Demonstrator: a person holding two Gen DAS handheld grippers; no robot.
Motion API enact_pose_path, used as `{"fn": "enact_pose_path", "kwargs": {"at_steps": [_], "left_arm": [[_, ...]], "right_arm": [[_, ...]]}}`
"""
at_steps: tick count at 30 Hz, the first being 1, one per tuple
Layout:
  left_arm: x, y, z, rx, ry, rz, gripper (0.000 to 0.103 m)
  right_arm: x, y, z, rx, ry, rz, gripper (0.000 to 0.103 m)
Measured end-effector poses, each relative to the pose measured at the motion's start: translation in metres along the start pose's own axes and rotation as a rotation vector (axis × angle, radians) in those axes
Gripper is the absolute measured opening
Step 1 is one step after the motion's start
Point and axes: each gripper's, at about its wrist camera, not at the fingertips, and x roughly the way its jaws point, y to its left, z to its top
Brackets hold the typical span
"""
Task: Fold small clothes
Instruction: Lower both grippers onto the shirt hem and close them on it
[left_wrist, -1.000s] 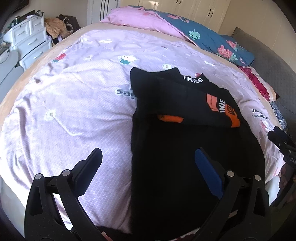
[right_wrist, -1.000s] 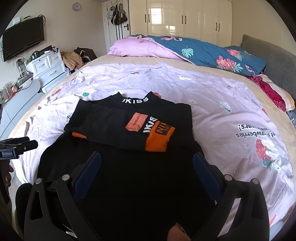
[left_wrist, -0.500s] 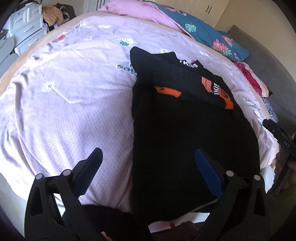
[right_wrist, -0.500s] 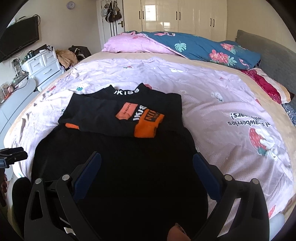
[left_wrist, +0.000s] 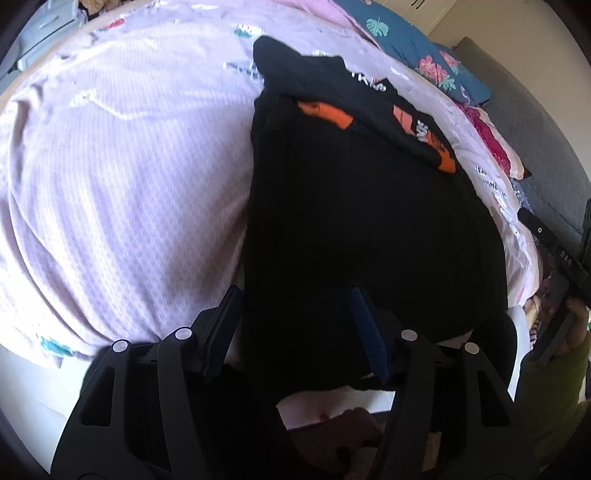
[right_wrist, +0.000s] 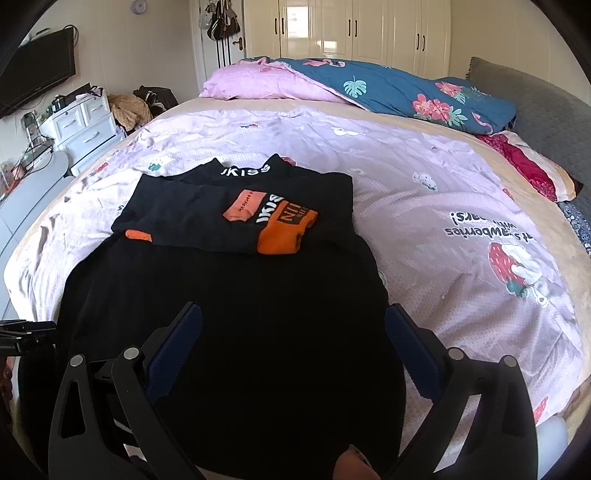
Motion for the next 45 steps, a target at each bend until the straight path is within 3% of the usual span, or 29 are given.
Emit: {"fn": "enact_pose_path", "kwargs": {"at_steps": [10,15,17,20,26,29,31,34,36,39,45], "left_arm": [[0.012,0.001,-0.015,-0.011,0.058,-0.007,0.053],[0.020,-0.004,-0.019,0.020,0.072,0.011,0.044],[0.019,-0.003,-0.019,0.020,0.067,0.023,0.030],[0.018,0.002,-0.018,0.009,0.058,0.026,0.016],[0.006,-0.001,-0.019,0.025,0.021,0.020,0.006],[0.001,-0.002,-0.016,0.023,0.008,0.004,0.005],[-0.003,-0.004,-0.015,0.027,-0.003,-0.002,0.005],[-0.012,-0.006,-0.013,0.038,-0.024,-0.013,0.005],[-0.017,-0.010,-0.011,0.045,-0.041,-0.018,0.005],[-0.023,-0.014,-0.009,0.053,-0.062,-0.025,0.005],[-0.031,-0.015,-0.008,0.043,-0.090,-0.037,0.003]], "right_arm": [[0.000,-0.023,-0.033,-0.002,0.072,0.010,0.099],[-0.001,-0.039,-0.057,0.010,0.128,0.019,0.099],[-0.002,-0.044,-0.067,0.011,0.152,0.022,0.099],[-0.002,-0.052,-0.080,0.020,0.193,0.037,0.099],[-0.002,-0.061,-0.100,0.023,0.254,0.055,0.097],[0.000,-0.062,-0.107,0.020,0.279,0.068,0.079],[0.005,-0.064,-0.112,0.026,0.304,0.066,0.076],[0.008,-0.065,-0.118,0.031,0.313,0.071,0.061],[0.008,-0.064,-0.119,0.023,0.311,0.087,0.033],[0.001,-0.059,-0.116,-0.009,0.284,0.102,0.010],[-0.026,-0.059,-0.096,0.029,0.158,0.200,0.009]]}}
